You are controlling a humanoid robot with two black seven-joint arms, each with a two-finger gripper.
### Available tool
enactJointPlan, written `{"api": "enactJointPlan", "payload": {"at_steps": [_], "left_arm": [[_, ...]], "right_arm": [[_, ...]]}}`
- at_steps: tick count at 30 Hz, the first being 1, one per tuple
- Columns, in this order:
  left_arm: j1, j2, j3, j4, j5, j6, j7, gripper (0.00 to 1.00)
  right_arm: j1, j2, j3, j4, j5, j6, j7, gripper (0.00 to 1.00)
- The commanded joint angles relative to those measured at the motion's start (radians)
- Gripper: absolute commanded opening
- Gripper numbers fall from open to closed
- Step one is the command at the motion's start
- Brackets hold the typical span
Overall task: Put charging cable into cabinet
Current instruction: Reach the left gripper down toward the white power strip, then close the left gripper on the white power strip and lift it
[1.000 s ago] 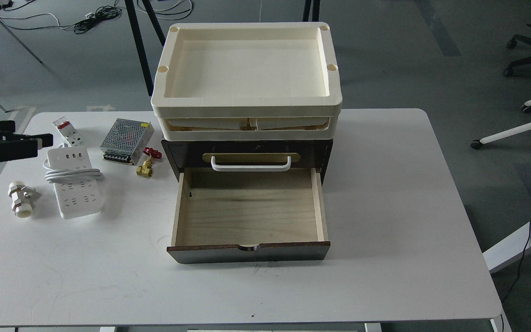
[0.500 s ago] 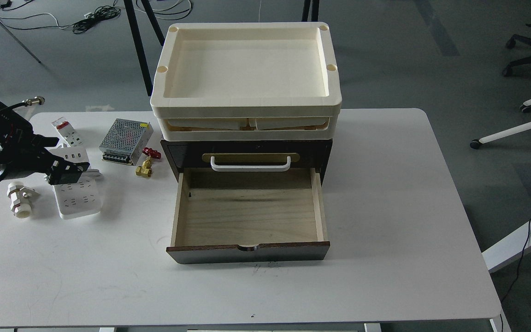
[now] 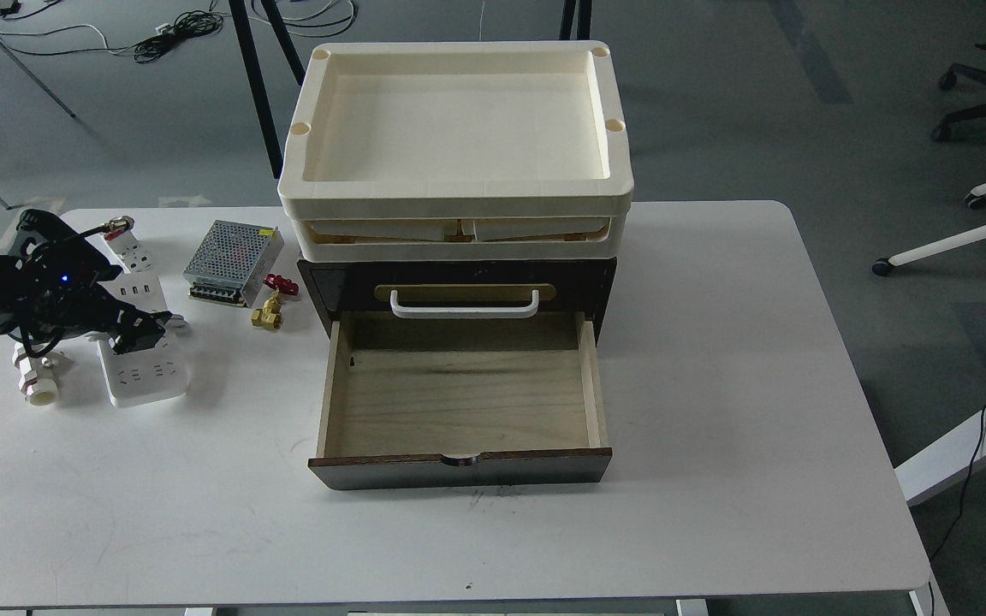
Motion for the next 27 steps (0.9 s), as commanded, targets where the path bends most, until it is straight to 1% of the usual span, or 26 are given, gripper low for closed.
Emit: {"api": "enactJointPlan", "payload": {"at_steps": [1, 12, 15, 18, 22, 27], "left_arm": [[0.031, -0.004, 0.001, 0.008, 0.0, 0.001, 0.0, 0.84], [0.048, -0.004, -0.001, 0.008, -0.001, 0.006, 0.0, 0.74], [0.05, -0.005, -0.001, 0.008, 0.002, 0.008, 0.0, 0.67], [0.05, -0.005, 0.001, 0.009, 0.005, 0.015, 0.0, 0.65], [0.05, -0.021, -0.001, 0.06, 0.004, 0.061, 0.0, 0.64], [0.067, -0.067, -0.001, 0.144, -0.001, 0.083, 0.0, 0.58]], "right_arm": [[-0.007, -0.001, 0.0, 0.0, 0.0, 0.0, -0.001, 0.99], [-0.01, 0.0, 0.0, 0.0, 0.0, 0.0, 0.001, 0.99], [-0.016, -0.001, 0.0, 0.0, 0.0, 0.0, 0.001, 0.99], [-0.025, -0.001, 0.0, 0.0, 0.0, 0.0, 0.001, 0.99], [-0.03, -0.001, 0.001, 0.0, 0.0, 0.0, 0.001, 0.99], [-0.031, -0.001, 0.001, 0.0, 0.002, 0.0, 0.003, 0.99]]}}
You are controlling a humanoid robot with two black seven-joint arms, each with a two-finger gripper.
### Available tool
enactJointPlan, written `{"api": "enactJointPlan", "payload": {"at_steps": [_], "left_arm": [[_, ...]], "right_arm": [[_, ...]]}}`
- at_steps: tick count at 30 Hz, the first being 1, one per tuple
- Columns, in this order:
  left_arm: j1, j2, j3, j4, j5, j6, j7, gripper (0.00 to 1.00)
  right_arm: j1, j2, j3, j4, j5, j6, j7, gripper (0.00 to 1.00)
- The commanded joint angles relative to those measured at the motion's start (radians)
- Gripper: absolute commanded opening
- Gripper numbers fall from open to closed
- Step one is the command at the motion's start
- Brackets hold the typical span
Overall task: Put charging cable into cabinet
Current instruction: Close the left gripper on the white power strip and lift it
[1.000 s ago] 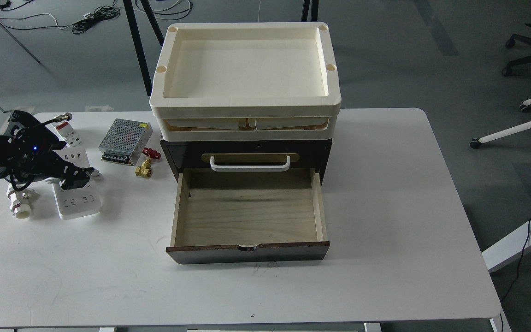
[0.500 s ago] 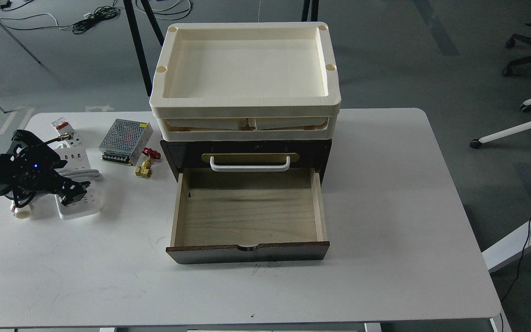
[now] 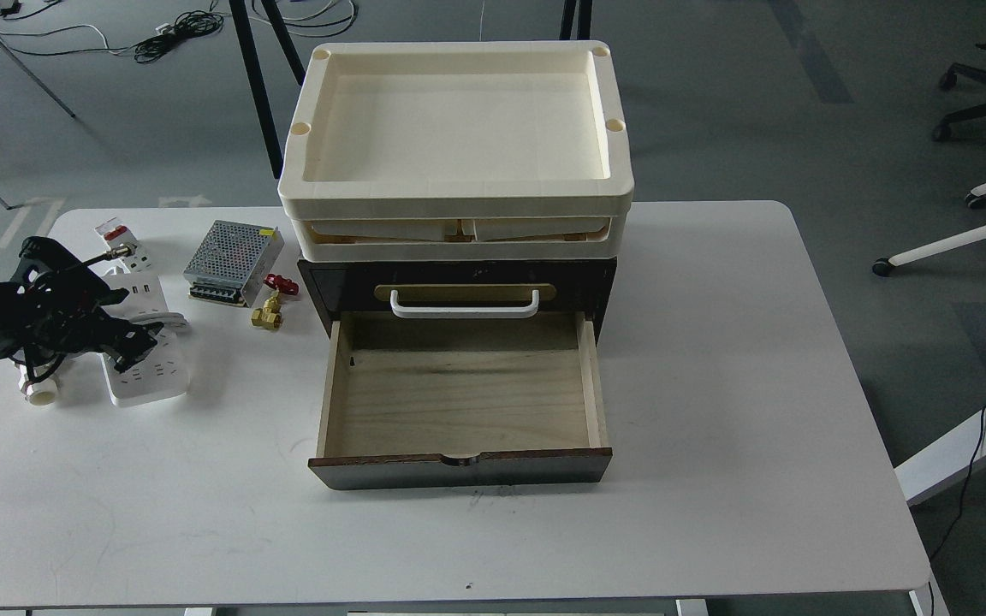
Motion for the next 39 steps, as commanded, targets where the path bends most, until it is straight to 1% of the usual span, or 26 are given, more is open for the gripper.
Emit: {"api": "enactJointPlan", "payload": {"at_steps": [1, 9, 13, 17, 19, 22, 25, 27, 33, 39], "left_arm": [[0.013, -0.025, 0.0, 0.047, -0.003, 0.011, 0.0, 0.57], [0.026, -0.03, -0.002, 0.05, -0.009, 0.014, 0.0, 0.54], [0.026, -0.03, -0.002, 0.05, -0.01, 0.034, 0.0, 0.49], [0.026, -0.03, -0.002, 0.05, -0.004, 0.042, 0.0, 0.38], [0.027, -0.03, -0.002, 0.05, -0.003, 0.042, 0.0, 0.29], [0.029, -0.03, 0.0, 0.05, -0.001, 0.042, 0.0, 0.22], [0.037, -0.03, -0.002, 0.05, -0.003, 0.042, 0.0, 0.11], [0.038, -0.03, -0.002, 0.05, -0.003, 0.048, 0.0, 0.07], [0.038, -0.03, 0.0, 0.05, 0.001, 0.091, 0.0, 0.02], [0.029, -0.027, -0.002, 0.05, -0.001, 0.125, 0.0, 0.0]], "right_arm": [[-0.001, -0.001, 0.001, 0.0, 0.0, 0.0, 0.003, 0.99], [-0.002, -0.014, 0.001, 0.0, 0.0, 0.0, 0.006, 0.99], [-0.004, -0.014, 0.001, 0.0, 0.0, 0.0, 0.008, 0.99], [-0.008, -0.014, 0.001, -0.002, 0.002, 0.0, 0.008, 0.99], [-0.008, -0.014, 0.003, -0.002, 0.0, 0.0, 0.008, 0.99], [-0.008, -0.015, 0.001, -0.002, 0.0, 0.0, 0.008, 0.99], [-0.01, -0.015, 0.003, -0.002, 0.0, 0.0, 0.008, 0.99], [-0.01, -0.015, 0.003, -0.002, 0.0, 0.0, 0.008, 0.99], [-0.01, -0.015, 0.003, -0.002, 0.002, 0.0, 0.008, 0.99], [-0.017, -0.015, 0.003, -0.002, 0.002, 0.0, 0.008, 0.99]]}}
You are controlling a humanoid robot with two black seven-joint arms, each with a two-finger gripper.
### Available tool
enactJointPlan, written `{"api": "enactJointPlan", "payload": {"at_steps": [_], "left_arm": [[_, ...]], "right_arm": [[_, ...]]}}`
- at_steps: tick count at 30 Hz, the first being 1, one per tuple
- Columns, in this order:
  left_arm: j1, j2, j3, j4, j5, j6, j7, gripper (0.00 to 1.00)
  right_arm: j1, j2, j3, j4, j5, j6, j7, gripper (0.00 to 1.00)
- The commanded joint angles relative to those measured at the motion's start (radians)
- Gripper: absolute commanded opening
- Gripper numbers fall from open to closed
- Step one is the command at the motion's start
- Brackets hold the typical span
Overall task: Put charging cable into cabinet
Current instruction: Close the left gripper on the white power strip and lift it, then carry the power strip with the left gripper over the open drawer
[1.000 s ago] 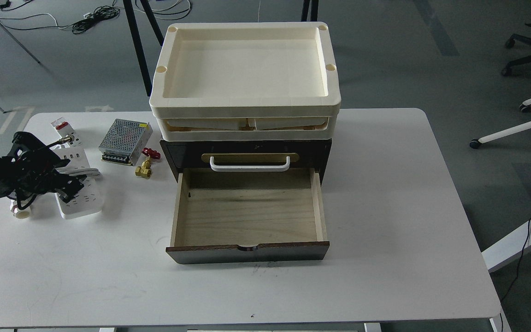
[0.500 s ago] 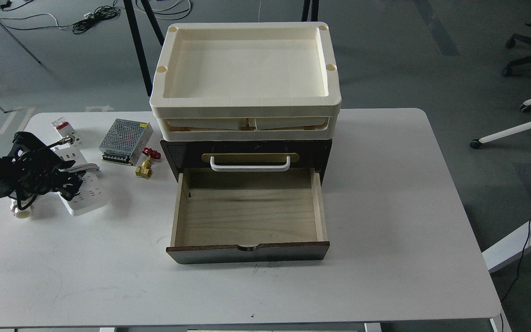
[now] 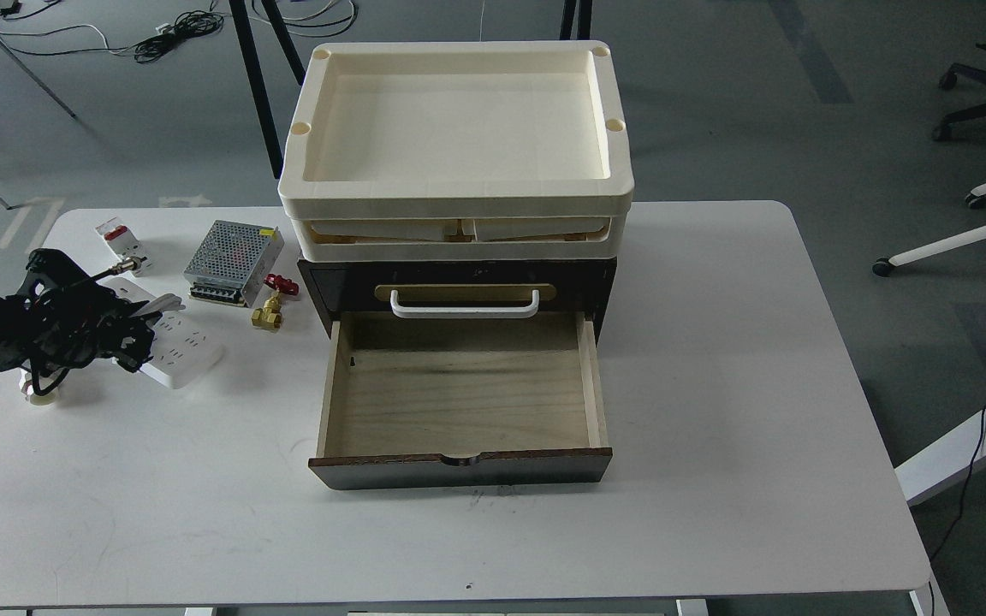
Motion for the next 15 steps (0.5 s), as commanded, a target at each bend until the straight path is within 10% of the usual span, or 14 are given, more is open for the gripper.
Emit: {"api": "enactJointPlan", "payload": {"at_steps": [1, 15], "left_arm": [[-0.012, 0.008, 0.0, 0.0, -0.001, 0.021, 0.0, 0.0], [-0.096, 0.166, -0.016, -0.008, -0.065, 0.035, 0.0, 0.0]], "right_arm": [[-0.006, 0.0, 0.003, 0.001, 0.0, 0.0, 0.0, 0.99], [-0.006, 0.0, 0.034, 0.001, 0.002, 0.0, 0.002, 0.99]]}}
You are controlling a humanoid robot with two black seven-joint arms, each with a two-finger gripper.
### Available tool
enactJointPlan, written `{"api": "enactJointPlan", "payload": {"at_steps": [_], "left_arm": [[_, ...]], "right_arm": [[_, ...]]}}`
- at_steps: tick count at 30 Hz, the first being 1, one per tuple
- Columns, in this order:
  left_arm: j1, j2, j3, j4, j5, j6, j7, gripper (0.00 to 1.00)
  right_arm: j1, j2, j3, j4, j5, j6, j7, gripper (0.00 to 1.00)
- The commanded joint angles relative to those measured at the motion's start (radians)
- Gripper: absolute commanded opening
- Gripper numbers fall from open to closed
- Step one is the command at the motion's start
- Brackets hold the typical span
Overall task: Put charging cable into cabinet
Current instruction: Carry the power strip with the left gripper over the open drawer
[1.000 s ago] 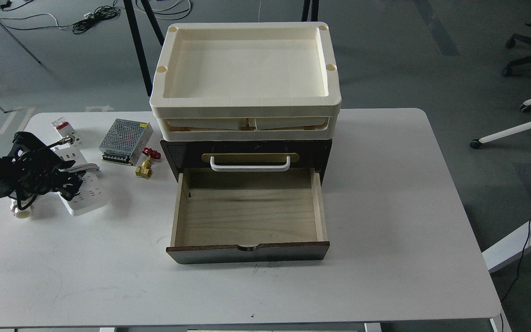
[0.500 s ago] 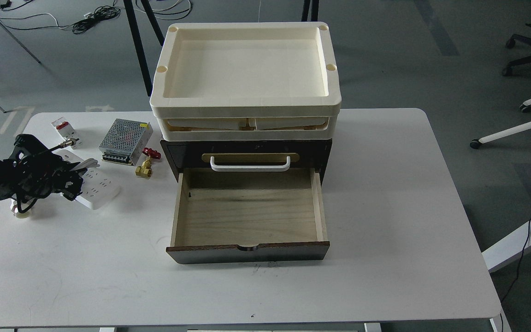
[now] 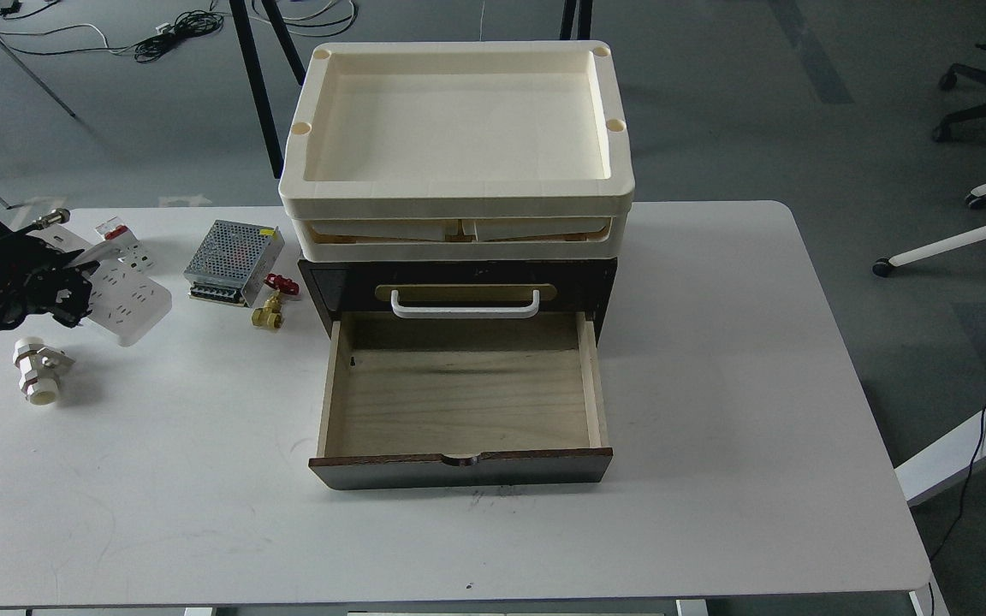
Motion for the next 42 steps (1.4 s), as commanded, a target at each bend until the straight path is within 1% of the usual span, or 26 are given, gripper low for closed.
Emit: {"api": "enactJointPlan", "payload": {"at_steps": [1, 5, 6, 7, 9, 10, 12, 14, 16, 19, 21, 22, 23, 24, 28, 32, 36, 39, 42], "left_arm": [[-0.033, 0.048, -0.002, -0.001, -0.059, -0.001, 0.0, 0.0], [-0.107, 0.155, -0.004, -0.027, -0.116, -0.002, 0.0, 0.0], [-0.127, 0.198, -0.005, -0.068, -0.117, -0.002, 0.0, 0.0], [-0.151, 0.253, -0.01, -0.14, -0.12, -0.002, 0.0, 0.0], [-0.203, 0.394, -0.04, -0.352, -0.125, -0.024, 0.0, 0.0], [-0.222, 0.481, -0.063, -0.48, -0.127, -0.048, 0.0, 0.0], [-0.239, 0.63, -0.112, -0.706, -0.125, -0.129, 0.0, 0.0], [-0.244, 0.78, -0.206, -0.93, -0.127, -0.224, 0.0, 0.0], [-0.237, 0.896, -0.257, -1.112, -0.145, -0.283, 0.0, 0.0], [-0.234, 1.035, -0.251, -1.364, -0.28, -0.315, 0.0, 0.0], [-0.234, 1.092, -0.251, -1.512, -0.33, -0.34, 0.0, 0.0], [-0.234, 1.103, -0.251, -1.575, -0.341, -0.357, 0.0, 0.0], [-0.234, 1.103, -0.249, -1.612, -0.347, -0.372, 0.0, 0.0], [-0.234, 1.1, -0.245, -1.612, -0.355, -0.375, 0.0, 0.0], [-0.219, 0.996, -0.214, -1.606, -0.5, -0.395, 0.0, 0.0], [-0.188, 0.864, -0.202, -1.606, -0.59, -0.409, 0.0, 0.0], [-0.118, 0.729, -0.203, -1.606, -0.633, -0.407, 0.0, 0.0], [-0.067, 0.645, -0.203, -1.606, -0.648, -0.392, 0.0, 0.0], [-0.05, 0.565, -0.203, -1.604, -0.696, -0.357, 0.0, 0.0]], "right_arm": [[0.0, 0.0, 0.002, -0.002, 0.0, 0.0, 0.0, 0.99], [0.0, 0.0, 0.002, -0.002, 0.0, 0.0, 0.0, 0.99], [0.0, 0.0, 0.003, -0.002, 0.0, 0.0, 0.0, 0.99], [0.0, 0.0, 0.005, -0.002, 0.0, 0.0, 0.0, 0.99], [0.0, -0.001, 0.013, -0.002, 0.0, 0.0, 0.0, 0.99], [0.0, -0.001, 0.013, -0.002, 0.0, 0.0, 0.0, 0.99], [0.0, -0.004, 0.014, -0.002, 0.0, 0.0, 0.0, 0.99], [0.0, -0.009, 0.014, -0.002, 0.0, 0.0, 0.0, 0.99], [0.0, -0.009, 0.014, -0.002, 0.0, 0.0, 0.0, 0.99], [-0.001, -0.011, 0.014, -0.003, 0.0, 0.0, 0.0, 0.99], [-0.001, -0.012, 0.014, -0.014, 0.0, 0.0, 0.0, 0.99], [-0.001, -0.012, 0.014, -0.02, 0.0, 0.0, 0.0, 0.99], [-0.001, -0.012, 0.014, -0.023, 0.0, 0.0, 0.0, 0.99], [-0.001, -0.012, 0.014, -0.023, 0.0, 0.0, 0.0, 0.99], [-0.008, -0.012, 0.013, -0.043, 0.0, 0.0, 0.0, 0.99], [-0.018, -0.011, 0.013, -0.06, 0.0, 0.0, 0.0, 0.99], [-0.024, -0.011, 0.013, -0.064, -0.001, 0.0, 0.0, 0.99], [-0.029, -0.012, 0.013, -0.066, -0.001, 0.0, 0.0, 0.99], [-0.035, -0.012, 0.013, -0.074, -0.001, 0.0, 0.0, 0.99]]}}
